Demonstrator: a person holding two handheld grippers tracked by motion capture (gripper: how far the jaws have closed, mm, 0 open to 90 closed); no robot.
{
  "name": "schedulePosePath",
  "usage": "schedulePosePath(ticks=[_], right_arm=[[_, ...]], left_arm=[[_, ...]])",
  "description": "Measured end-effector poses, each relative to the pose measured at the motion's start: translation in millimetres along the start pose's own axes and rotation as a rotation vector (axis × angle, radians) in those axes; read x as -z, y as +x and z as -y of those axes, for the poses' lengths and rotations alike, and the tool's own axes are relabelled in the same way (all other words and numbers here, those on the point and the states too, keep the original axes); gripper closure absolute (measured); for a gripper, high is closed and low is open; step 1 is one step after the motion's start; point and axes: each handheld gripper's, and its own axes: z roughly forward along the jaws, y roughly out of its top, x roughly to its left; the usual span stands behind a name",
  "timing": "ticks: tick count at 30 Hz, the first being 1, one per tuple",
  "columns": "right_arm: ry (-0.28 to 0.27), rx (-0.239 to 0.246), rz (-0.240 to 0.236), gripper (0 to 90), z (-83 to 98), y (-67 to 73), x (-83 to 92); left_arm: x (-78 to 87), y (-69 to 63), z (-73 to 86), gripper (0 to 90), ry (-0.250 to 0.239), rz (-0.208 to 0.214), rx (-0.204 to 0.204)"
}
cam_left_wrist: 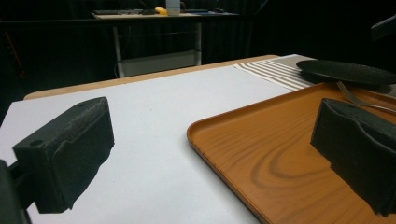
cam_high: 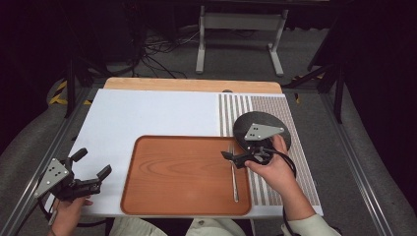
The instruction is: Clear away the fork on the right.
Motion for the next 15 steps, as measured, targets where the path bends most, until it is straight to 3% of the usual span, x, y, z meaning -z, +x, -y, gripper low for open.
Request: schedulePosePath(ticks=[3,7,15], right_arm=[[-0.024,-0.003,0.017,14.4,3.9,-1.6,6.3],[-0.12,-0.031,0.042,14.2,16.0,-6.3,25.2],[-0.202,-0.055,0.065,13.8,40.6,-8.9,47.1]], left_arm=[[0.0,0.1,0.0,0.0,0.003,0.0,0.0],[-0.4,-0.2,0.0,0.0,0.001,-0.001,-0.001],[-0.1,0.0,0.0,0.0,0.0,-0.004,0.003]])
